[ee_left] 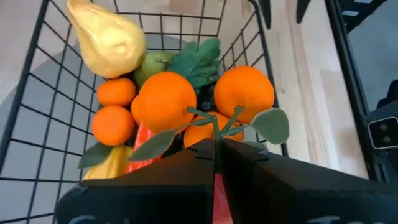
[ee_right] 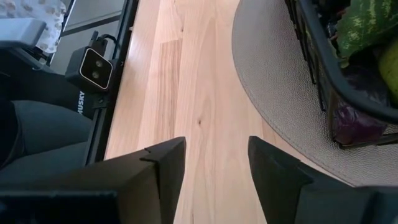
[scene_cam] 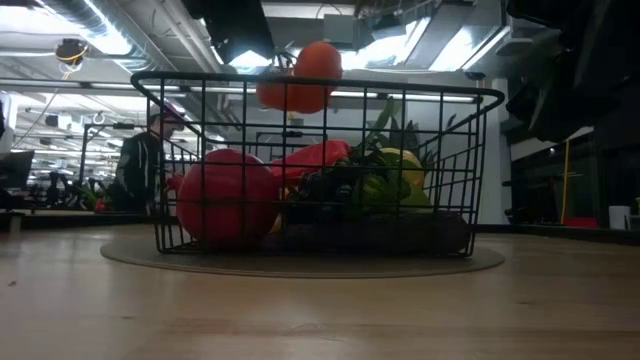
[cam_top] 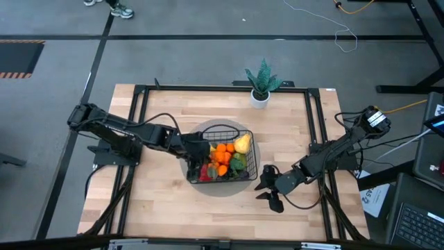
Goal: Build produce basket
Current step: Put the tangerines into the black wire basket, then return to Home Position
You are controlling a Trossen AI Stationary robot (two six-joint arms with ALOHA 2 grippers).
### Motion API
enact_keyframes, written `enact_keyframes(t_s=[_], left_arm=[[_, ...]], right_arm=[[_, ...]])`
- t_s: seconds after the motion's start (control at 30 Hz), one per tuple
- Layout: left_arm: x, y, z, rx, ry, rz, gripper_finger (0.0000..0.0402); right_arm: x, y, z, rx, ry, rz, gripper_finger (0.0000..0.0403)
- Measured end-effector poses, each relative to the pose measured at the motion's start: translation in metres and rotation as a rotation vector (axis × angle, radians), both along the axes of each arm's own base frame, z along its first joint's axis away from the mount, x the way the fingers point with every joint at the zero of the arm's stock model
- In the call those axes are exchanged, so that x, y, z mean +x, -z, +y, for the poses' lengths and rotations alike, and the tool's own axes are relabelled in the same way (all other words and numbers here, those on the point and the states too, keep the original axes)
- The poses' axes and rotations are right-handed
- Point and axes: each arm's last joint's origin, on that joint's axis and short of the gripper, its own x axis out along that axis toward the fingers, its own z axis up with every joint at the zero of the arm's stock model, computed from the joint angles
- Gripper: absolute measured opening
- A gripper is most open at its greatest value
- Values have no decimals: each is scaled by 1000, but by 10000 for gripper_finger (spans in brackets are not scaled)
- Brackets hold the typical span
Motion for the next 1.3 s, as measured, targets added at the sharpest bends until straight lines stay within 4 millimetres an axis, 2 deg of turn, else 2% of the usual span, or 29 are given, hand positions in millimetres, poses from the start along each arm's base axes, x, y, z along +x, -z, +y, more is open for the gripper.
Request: enact_keyframes(t_s=[0.53, 1.3], left_arm=[[-1, -1, -7, 18, -62, -21, 71], [-1, -1, -8, 5, -49, -23, 65]], right_arm=[[0, 0, 0, -1, -1, -1, 165], [0, 0, 0, -1, -1, -1, 165]])
